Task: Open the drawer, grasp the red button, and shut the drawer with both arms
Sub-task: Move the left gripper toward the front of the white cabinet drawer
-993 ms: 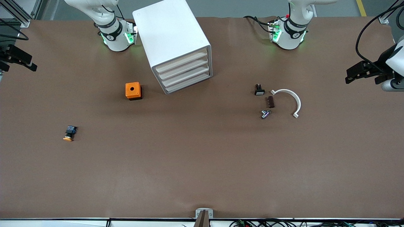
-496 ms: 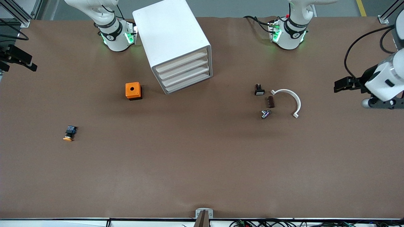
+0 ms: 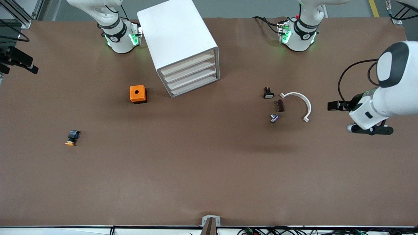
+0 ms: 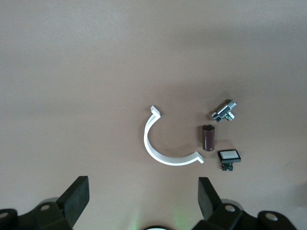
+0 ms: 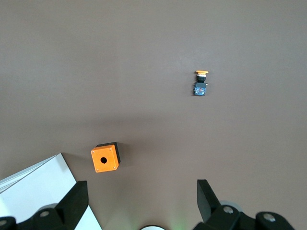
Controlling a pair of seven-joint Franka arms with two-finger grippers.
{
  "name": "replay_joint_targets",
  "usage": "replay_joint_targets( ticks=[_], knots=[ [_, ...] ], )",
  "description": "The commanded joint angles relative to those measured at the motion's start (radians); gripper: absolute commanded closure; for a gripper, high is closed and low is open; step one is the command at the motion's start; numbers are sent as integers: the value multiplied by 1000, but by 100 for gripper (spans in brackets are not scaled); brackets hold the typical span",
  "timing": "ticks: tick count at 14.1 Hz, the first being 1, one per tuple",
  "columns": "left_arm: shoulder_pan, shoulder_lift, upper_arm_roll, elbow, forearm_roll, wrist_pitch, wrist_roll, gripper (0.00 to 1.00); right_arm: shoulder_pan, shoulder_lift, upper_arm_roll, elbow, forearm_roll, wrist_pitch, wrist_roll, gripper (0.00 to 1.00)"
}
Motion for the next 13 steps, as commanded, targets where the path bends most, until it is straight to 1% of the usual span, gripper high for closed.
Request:
replay_joint_targets(
  ticks=[1, 4, 8, 10, 13],
  knots=[
    [-1, 44, 0, 7, -11, 25, -9, 0, -2, -22, -2, -15, 12, 1, -9, 0],
    [-4, 112, 0, 7, -49, 74, -28, 0, -2, -20, -2, -1, 8, -2, -1, 0],
    [-61, 150, 0, 9, -60, 113, -172, 0, -2, -19, -2, 0, 6, -12, -4, 0],
    [-117, 156, 2, 12, -60, 113, -296, 0, -2, -19, -2, 0, 5, -12, -8, 0],
    [-185, 166, 3, 21, -60, 107, -540, 0, -2, -14, -2, 10, 3, -12, 0, 0]
  ],
)
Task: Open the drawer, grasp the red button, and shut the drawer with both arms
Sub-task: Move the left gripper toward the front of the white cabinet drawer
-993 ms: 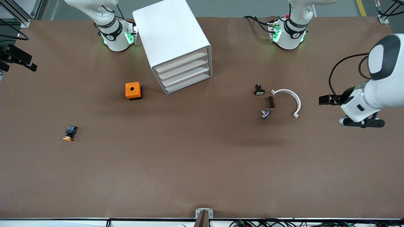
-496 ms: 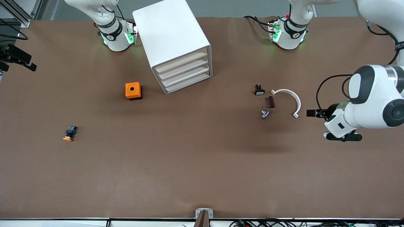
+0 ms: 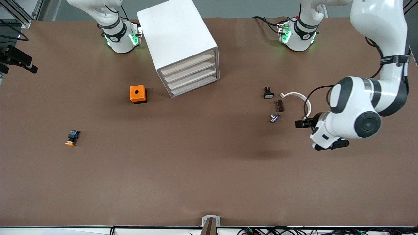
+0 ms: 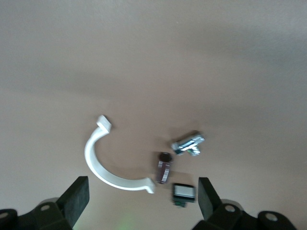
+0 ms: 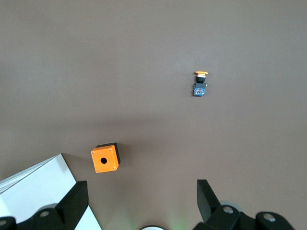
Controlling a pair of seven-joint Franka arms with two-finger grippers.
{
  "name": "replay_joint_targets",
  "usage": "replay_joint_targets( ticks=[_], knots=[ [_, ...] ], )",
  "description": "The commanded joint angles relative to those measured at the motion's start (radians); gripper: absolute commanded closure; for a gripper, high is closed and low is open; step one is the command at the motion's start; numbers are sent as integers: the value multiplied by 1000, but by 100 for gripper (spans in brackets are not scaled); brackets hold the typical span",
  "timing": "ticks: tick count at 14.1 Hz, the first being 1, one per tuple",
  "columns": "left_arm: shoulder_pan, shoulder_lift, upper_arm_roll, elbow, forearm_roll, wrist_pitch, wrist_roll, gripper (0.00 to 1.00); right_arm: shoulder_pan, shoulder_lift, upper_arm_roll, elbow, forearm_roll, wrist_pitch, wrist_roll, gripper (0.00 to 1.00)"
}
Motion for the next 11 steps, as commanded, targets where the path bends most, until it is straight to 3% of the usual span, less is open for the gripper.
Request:
replay_joint_targets(
  ticks=[1, 5, 8, 10, 11],
  knots=[
    [-56, 6, 7, 21, -8, -9, -172, 0, -2, 0, -1, -1, 3, -12, 2, 0],
    [-131, 58, 6, 90, -26, -15, -491, 0, -4, 59, 1, 5, 0, -22, -12, 0],
    [-169, 100, 6, 121, -153, -15, -669, 0, -5, 89, 1, 3, 2, -3, -12, 0],
    [-171, 159, 6, 182, -291, -15, -843, 0, -7, 191, -1, 12, 2, -1, -9, 0],
    [-173, 181, 6, 202, -342, -15, -932, 0, -16, 196, -1, 14, 0, -2, -12, 0]
  ],
)
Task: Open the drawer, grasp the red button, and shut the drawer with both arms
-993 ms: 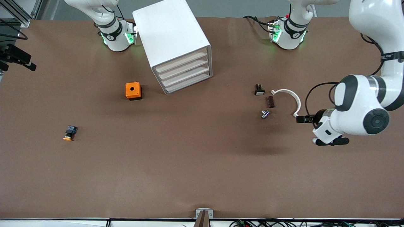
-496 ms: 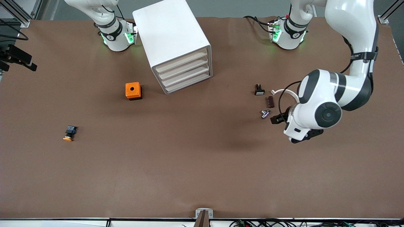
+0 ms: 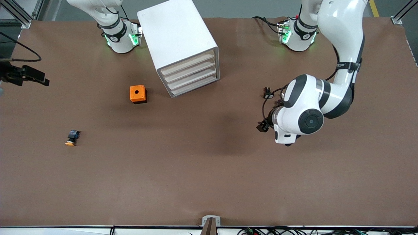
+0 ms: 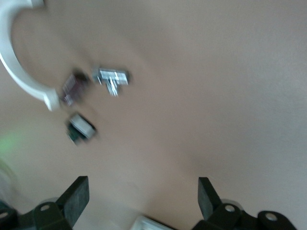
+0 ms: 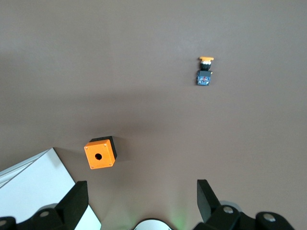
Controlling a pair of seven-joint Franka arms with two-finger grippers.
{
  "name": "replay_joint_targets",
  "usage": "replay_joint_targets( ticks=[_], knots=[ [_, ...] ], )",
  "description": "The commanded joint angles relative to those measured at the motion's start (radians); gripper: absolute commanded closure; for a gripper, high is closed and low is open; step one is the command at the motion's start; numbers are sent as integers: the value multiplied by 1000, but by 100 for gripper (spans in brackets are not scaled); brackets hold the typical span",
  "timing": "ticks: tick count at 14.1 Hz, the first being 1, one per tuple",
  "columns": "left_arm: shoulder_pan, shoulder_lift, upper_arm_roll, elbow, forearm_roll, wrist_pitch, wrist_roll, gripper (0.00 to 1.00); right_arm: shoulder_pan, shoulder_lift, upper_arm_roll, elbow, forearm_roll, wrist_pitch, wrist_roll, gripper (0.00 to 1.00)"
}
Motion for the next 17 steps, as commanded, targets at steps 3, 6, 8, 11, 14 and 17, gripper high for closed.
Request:
replay_joint_targets(
  ticks=[3, 6, 8, 11, 14, 17],
  knots=[
    [-31, 107, 5, 92, -195, -15, -344, 0, -24, 67, -1, 27, -6, 4, -12, 0],
    [-31, 127, 5, 100, -348, -24, -521, 0, -4, 67, 6, 27, -110, 18, -10, 0],
    [-42, 138, 3, 100, -419, -85, -553, 0, -1, 68, 8, 27, -128, 55, -10, 0],
    [-68, 182, -4, 93, -450, -142, -595, 0, -3, 73, 8, 27, -130, 60, -10, 0],
    [-68, 237, -62, 92, -456, -176, -716, 0, -6, 73, 8, 27, -89, 60, 23, 0],
    [-68, 260, -99, 95, -502, -219, -818, 0, -35, 73, 3, 22, -4, 50, 63, 0]
  ],
)
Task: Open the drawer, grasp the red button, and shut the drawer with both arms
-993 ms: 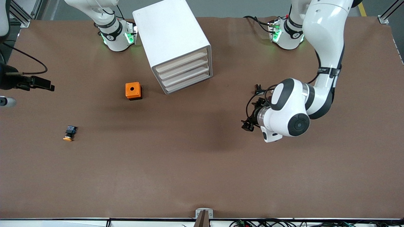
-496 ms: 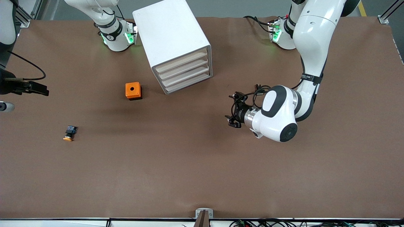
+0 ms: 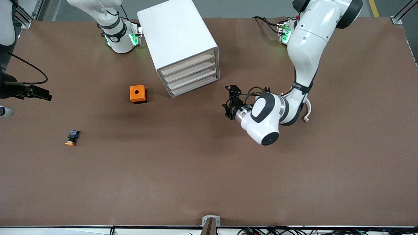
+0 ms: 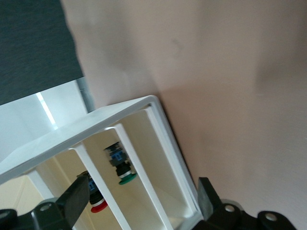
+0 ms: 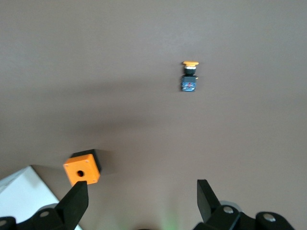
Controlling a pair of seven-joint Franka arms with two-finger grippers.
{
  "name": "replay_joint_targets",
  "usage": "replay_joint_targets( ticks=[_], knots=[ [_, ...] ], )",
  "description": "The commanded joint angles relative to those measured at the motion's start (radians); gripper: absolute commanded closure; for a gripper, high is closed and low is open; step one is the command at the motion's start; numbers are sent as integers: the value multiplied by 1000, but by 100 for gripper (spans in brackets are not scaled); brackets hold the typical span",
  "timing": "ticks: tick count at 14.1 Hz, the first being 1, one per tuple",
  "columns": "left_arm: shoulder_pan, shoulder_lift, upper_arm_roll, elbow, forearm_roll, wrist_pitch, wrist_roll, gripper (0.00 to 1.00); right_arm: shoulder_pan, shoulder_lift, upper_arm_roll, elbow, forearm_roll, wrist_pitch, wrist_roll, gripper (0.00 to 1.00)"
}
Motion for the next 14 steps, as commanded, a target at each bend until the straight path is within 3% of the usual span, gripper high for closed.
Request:
replay_joint_targets(
  ticks=[1, 4, 7, 8, 9, 12, 14],
  knots=[
    [2, 22, -11, 24, -78, -64, -100, 0, -19, -1, 4, 4, 33, -8, 20, 0],
    [2, 42, -13, 24, -172, -116, -177, 0, -19, -1, 4, 3, 24, -25, 19, 0],
    [-11, 61, -13, 24, -188, -128, -229, 0, -14, -2, 7, 3, -10, -21, 17, 0],
    [-12, 62, -13, 24, -188, -130, -243, 6, -6, -2, 9, 3, -14, -22, 19, 0],
    [-18, 62, -13, 22, -198, -131, -247, 18, 7, -2, 9, 3, -19, -22, 20, 0],
    [-35, 64, -14, 19, -217, -150, -249, 38, 14, -4, 9, 1, -25, -30, 20, 0],
    [-43, 73, -19, 15, -220, -157, -247, 45, 12, -4, 9, 0, -24, -30, 22, 0]
  ],
)
